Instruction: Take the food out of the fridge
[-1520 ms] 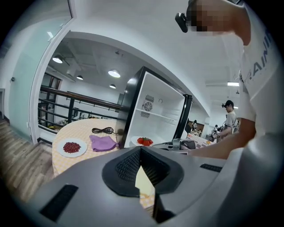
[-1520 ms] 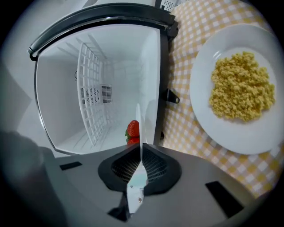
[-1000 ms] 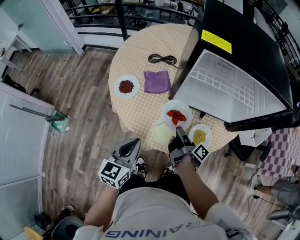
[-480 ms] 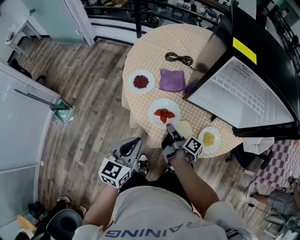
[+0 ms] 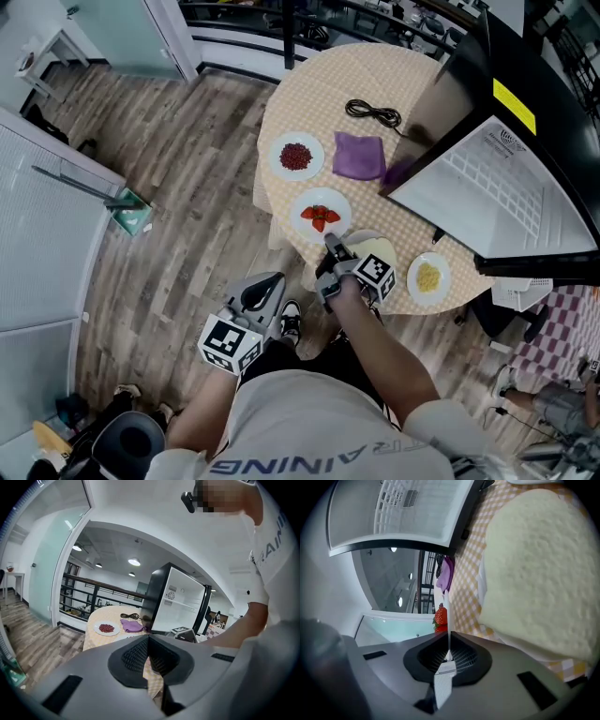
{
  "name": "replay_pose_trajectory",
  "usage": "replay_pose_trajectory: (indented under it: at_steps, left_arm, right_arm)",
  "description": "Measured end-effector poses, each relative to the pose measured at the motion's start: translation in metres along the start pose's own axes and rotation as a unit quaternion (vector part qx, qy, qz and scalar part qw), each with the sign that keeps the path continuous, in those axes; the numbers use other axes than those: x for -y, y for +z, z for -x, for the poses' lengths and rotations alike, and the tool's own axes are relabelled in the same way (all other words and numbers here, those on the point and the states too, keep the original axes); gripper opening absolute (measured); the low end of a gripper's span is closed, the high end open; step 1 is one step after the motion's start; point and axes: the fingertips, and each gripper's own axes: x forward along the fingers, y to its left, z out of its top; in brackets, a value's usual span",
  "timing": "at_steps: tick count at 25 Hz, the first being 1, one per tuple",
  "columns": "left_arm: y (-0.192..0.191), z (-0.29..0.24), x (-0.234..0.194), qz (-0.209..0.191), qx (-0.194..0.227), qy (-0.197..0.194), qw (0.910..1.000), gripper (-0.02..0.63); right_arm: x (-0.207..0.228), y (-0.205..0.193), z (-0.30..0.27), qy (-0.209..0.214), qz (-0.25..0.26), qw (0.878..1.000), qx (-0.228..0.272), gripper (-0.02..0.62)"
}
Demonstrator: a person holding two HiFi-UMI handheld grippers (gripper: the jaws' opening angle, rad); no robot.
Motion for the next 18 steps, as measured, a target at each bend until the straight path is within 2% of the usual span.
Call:
replay_pose_trajectory:
  at_steps: [10,15,18]
  left_arm:
    - [-0.001,0.005,-0.012,0.015,0.000,0.002,0.9999,0.006]
    - [-0.002,0.003,-0.014,0.013,-0.003,-0.001,0.9999,0.006]
    - [-0.003,0.002,-0.014,0.015,-0.003,-0.003,0.9999,0.006]
  right_arm:
    - [0.014,-0.007,-0.014,-0.037,0.001,0.999,0.002,0.031]
    - [0.016,-0.009,-0.016,-0.068,0.082,0.994,-0.015,0.038]
    - [0.015,-0.015,-0.018,-0.073,0.126,0.989,-0.035,0.130]
